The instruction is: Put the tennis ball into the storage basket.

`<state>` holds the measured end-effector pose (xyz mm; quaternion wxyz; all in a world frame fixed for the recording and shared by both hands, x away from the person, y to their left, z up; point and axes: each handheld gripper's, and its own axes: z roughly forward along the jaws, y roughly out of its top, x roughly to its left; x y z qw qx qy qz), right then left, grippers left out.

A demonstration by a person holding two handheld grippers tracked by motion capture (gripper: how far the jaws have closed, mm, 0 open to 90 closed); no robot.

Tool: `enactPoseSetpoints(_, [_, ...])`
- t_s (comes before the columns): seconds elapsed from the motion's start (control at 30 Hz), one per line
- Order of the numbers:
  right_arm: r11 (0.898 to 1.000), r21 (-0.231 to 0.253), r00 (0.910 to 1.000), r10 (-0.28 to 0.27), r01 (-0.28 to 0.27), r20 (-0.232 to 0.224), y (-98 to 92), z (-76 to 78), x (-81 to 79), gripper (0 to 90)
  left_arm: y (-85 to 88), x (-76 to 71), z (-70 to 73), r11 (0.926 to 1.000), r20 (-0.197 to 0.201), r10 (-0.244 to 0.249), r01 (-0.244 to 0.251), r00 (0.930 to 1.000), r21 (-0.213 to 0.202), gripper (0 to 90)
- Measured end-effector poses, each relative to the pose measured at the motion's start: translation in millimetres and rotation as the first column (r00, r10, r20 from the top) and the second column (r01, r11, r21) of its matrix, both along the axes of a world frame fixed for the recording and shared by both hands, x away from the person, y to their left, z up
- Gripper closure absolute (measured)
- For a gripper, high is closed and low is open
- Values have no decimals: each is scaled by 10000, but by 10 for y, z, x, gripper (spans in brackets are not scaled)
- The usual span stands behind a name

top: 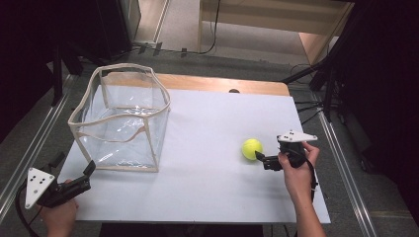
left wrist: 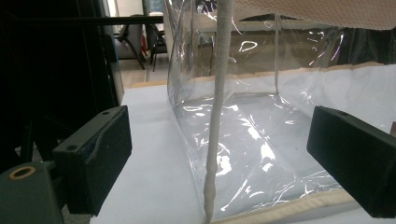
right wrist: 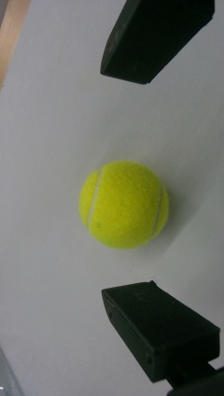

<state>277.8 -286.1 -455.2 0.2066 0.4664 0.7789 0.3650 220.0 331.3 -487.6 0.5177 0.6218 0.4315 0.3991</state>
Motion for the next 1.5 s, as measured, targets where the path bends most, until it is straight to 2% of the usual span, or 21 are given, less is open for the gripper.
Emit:
enactPoseSetpoints(0.07, [9999, -79, 9999, 103, -103, -90, 22, 6, 31, 0, 0, 0, 0, 10000, 0, -2, 2, 10000, 2, 69])
enactPoseSetpoints(0.13, [9996, -249, 9991, 145, -155, -387, 49, 11, 66, 0, 0, 1, 0, 10000, 1, -8, 8, 10000, 1, 69])
enactPoseSetpoints(0.33, [9965, -660, 9949, 442, -503, -912, 99, 11, 170, 0, 1, 1, 1, 10000, -9, -15, 15, 10000, -11, 69])
enactPoseSetpoints(0.43, [9957, -721, 9895, 485, -587, -1361, 133, 16, 216, 0, 1, 2, 1, 10000, -10, -8, 8, 10000, -12, 69])
enactPoseSetpoints(0.67, [9877, -1206, 9806, 764, -991, -1805, 199, 6, 328, 0, 0, 2, 1, 10000, -7, -12, 12, 10000, -31, 69])
enactPoseSetpoints(0.83, [9824, -1468, 9703, 801, -1157, -2284, 250, -10, 398, 0, 1, 2, 1, 10000, -4, -15, 15, 10000, -35, 69])
enactPoseSetpoints(1.03, [9743, -1816, 9530, 754, -1330, -2935, 295, -32, 494, 0, 2, 3, 1, 10000, -17, -22, 22, 10000, -6, 69])
enactPoseSetpoints(1.23, [9657, -2070, 9417, 830, -1568, -3261, 351, -40, 572, 0, 1, 2, 1, 10000, -15, -34, 34, 10000, -16, 69])
enactPoseSetpoints(1.4, [9622, -2195, 9345, 772, -1611, -3474, 376, -54, 620, 0, 3, 3, 1, 10000, 0, -50, 50, 10000, -54, 69])
enactPoseSetpoints(1.47, [9615, -2199, 9286, 761, -1648, -3633, 377, -55, 637, 0, 3, 4, 1, 10000, 1, -51, 51, 10000, -54, 69])
enactPoseSetpoints(1.5, [9616, -2204, 9301, 758, -1635, -3594, 379, -60, 647, 0, 3, 4, 1, 10000, -1, -51, 51, 10000, -47, 69])
